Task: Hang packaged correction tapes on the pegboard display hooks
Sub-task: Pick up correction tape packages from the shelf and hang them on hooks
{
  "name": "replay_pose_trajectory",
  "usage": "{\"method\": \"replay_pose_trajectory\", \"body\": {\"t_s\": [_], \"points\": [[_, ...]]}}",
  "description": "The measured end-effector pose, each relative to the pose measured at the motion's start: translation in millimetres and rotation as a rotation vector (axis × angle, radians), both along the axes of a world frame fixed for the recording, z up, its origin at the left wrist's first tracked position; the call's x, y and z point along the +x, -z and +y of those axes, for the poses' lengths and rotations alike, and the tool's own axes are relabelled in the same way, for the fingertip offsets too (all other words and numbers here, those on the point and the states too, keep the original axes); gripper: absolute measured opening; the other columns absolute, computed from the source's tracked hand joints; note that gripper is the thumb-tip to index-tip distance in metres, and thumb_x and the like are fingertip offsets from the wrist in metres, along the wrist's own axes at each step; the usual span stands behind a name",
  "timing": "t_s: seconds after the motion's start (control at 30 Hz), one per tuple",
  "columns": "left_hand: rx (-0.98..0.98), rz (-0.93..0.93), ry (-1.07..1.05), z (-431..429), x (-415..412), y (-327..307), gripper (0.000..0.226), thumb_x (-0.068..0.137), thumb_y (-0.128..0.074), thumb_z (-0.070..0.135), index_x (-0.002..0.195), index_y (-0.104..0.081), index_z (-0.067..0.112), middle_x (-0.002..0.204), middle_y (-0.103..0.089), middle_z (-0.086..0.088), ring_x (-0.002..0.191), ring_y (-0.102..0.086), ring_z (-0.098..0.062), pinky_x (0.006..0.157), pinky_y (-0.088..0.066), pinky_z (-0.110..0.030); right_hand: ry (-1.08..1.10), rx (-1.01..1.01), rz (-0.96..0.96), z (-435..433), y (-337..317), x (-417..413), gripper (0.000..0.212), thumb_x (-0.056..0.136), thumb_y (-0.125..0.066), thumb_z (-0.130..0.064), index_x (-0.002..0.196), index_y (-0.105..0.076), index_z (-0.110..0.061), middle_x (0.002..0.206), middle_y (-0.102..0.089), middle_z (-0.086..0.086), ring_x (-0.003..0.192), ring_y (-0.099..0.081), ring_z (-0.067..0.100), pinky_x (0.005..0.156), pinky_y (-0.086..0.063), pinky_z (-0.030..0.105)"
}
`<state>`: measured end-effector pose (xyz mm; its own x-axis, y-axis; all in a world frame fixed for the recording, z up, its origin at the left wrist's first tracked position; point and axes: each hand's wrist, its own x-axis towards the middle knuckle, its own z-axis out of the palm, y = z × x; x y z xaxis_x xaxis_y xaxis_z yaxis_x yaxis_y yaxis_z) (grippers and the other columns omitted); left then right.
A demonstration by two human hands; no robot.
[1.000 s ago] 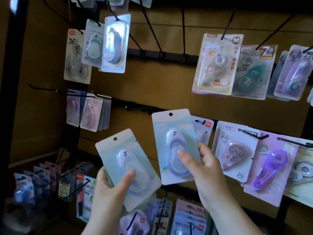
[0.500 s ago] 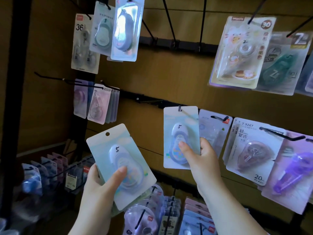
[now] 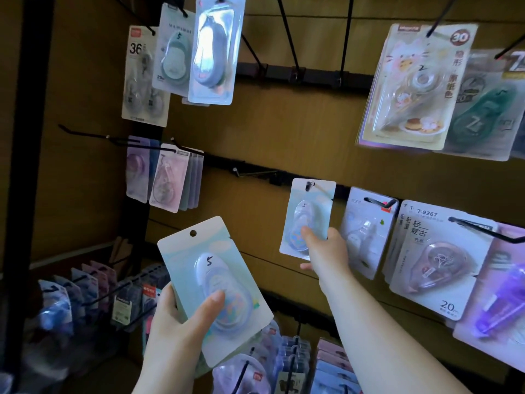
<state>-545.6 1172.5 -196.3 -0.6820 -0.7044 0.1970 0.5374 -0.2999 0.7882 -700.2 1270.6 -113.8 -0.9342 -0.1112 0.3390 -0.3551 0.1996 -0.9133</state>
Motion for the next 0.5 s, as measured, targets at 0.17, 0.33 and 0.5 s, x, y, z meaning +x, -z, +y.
{"method": "replay_pose_trajectory", "body": {"t_s": [0.17,0.33,0.5], "points": [[-0.050,-0.008,0.009,-0.2,-0.8,0.7,0.048,0.051,-0.082,0.026,0.090,-0.055,0.027,0.099,-0.064,-0.009,0.094,-0.062,-0.034,0.074,-0.052,-0.042,-0.049,0.029,-0.046,5.4,28.5,22.6,0.054,0.089,-0.052,-0.028,0.133,-0.026,-0.011,0.094,-0.052,0.000,0.083,-0.057,0.021,0.073,-0.049,0.036],[-0.062,-0.019,0.010,8.2,-3.3,-2.1,0.044,0.053,-0.081,0.034,0.088,-0.055,0.028,0.097,-0.064,-0.009,0.091,-0.063,-0.032,0.080,-0.052,-0.048,-0.305,-0.001,-0.061,21.2,52.2,66.8,0.031,0.083,-0.058,-0.042,0.100,-0.047,-0.018,0.099,-0.052,-0.006,0.081,-0.052,0.003,0.084,-0.045,0.027],[-0.027,-0.022,-0.004,22.1,-8.2,-3.1,0.023,0.080,-0.061,0.004,0.085,-0.052,0.024,0.092,-0.063,-0.012,0.080,-0.062,-0.031,0.065,-0.052,-0.038,-0.574,0.095,-0.076,35.7,57.5,91.0,0.056,0.041,-0.068,-0.055,0.088,-0.054,-0.028,0.084,-0.064,-0.012,0.078,-0.060,-0.001,0.066,-0.046,0.015]]}}
